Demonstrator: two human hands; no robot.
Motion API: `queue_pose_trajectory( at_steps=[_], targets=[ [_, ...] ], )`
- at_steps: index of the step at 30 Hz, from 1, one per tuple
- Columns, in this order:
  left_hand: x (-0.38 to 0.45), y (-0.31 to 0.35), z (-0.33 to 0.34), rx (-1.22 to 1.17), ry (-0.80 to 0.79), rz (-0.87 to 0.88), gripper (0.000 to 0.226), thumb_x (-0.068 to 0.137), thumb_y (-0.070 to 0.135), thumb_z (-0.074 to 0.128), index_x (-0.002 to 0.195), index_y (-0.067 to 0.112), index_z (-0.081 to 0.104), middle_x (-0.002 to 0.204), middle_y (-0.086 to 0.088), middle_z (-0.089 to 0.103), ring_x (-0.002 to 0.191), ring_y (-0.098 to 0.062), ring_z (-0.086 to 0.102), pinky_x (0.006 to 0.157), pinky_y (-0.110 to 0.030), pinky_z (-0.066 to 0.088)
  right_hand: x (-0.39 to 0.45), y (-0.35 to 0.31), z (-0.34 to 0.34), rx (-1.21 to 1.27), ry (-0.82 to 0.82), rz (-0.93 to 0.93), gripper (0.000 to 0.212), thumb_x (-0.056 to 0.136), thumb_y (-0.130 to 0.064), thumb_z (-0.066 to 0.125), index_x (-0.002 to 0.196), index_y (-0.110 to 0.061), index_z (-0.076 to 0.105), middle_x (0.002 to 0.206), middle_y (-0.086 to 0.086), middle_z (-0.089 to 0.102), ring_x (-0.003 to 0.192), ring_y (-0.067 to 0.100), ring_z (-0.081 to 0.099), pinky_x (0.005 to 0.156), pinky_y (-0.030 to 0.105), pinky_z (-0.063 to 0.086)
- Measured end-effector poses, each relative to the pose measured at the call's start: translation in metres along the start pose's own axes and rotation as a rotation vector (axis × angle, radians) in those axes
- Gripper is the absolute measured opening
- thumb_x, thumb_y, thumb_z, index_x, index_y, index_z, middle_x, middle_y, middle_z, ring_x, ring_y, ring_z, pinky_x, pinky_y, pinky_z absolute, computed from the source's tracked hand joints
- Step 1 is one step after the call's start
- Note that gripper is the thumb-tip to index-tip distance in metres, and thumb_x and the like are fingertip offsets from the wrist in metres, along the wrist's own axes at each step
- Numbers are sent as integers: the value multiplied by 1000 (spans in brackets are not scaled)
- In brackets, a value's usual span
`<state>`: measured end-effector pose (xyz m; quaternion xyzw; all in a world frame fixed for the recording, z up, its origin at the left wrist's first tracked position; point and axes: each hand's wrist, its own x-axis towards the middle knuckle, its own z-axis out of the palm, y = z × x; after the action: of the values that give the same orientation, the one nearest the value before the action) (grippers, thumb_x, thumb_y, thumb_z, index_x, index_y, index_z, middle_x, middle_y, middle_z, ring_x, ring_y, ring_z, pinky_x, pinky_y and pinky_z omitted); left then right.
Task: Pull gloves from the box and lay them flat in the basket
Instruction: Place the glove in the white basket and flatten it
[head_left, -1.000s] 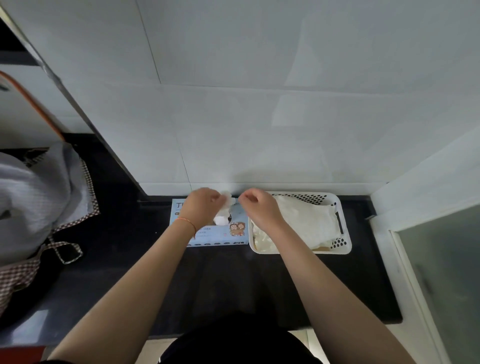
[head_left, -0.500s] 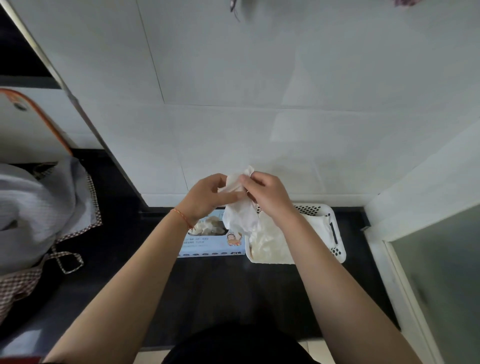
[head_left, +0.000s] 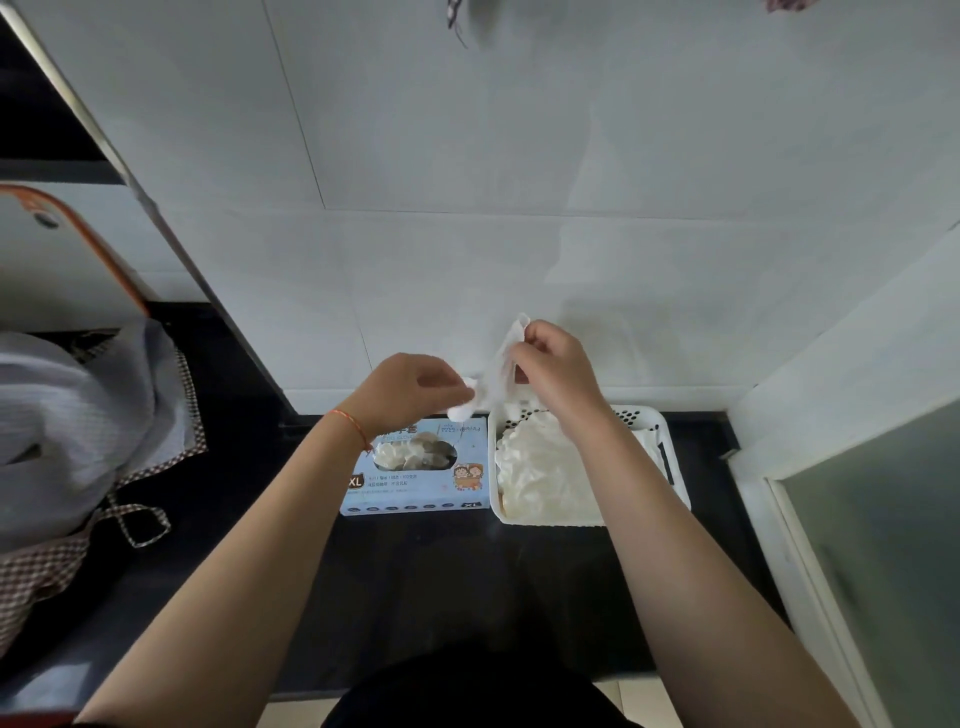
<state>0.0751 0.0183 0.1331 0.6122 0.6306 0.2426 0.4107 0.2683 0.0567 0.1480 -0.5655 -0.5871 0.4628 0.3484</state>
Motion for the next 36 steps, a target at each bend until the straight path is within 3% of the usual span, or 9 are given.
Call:
queue_pose_trajectory(
  at_steps=[3,6,9,13,16,22,27,31,36],
  targets=[
    [4,8,7,-162,186,79,33,87,6,59,111,28,64,109,5,65,98,-11,61,82,-23,47,-3,-6,1,-150,-138,-64,19,87,-11,51,69,-6,46,58,-4,33,53,13,31,50,25,26],
    [9,13,9,-206,71,106,62,81,-4,54,130,35,54,130,9,54,118,-8,50,95,-23,42,-8,-10,2,-264,-262,-95,26,95,-15,48,69,-12,45,63,1,36,55,15,32,50,25,27],
    [14,10,13,-101,-82,85,53,82,2,60,123,36,58,133,12,53,125,-5,45,100,-22,33,-11,-14,-1,-395,-311,-123,36,101,-28,46,68,-17,37,64,-2,33,54,13,30,48,23,24],
    [22,6,21,-46,-115,81,20,82,19,74,101,14,69,107,8,66,100,-3,58,91,-21,39,-14,-15,-9,-502,-323,-89,26,98,-24,45,73,-16,41,69,-3,39,59,15,34,53,27,27],
    [26,8,28,-90,-139,63,41,76,30,77,94,-4,63,79,-4,58,71,-9,50,72,-24,39,-18,-13,-16,-461,-331,13,16,91,-22,51,77,-17,43,74,-5,43,64,14,39,57,28,30],
    [26,3,45,-89,-250,16,20,81,26,77,77,13,61,56,16,45,51,-4,38,59,-23,34,-18,-6,-25,-419,-147,-54,26,87,-28,61,69,-13,50,63,-9,43,56,8,38,51,21,30],
    [33,-5,60,-91,-308,-129,36,81,40,77,57,22,57,49,9,36,43,-12,28,47,-25,29,-17,5,-43,-287,75,-82,22,88,-24,59,75,-7,55,63,-7,45,59,8,40,55,24,33],
    [45,-3,64,-204,-309,-149,34,76,46,80,53,27,64,57,5,48,54,-13,42,59,-27,34,-15,19,-67,-211,166,-18,25,92,-26,56,70,-17,48,61,-10,40,57,7,38,54,24,32],
    [66,-4,69,-397,-416,-153,57,64,50,86,100,8,75,109,-25,69,93,-33,62,87,-43,45,-5,52,-98,-71,163,173,24,92,-30,56,85,-6,59,70,-4,52,62,12,47,58,26,36]
  ],
)
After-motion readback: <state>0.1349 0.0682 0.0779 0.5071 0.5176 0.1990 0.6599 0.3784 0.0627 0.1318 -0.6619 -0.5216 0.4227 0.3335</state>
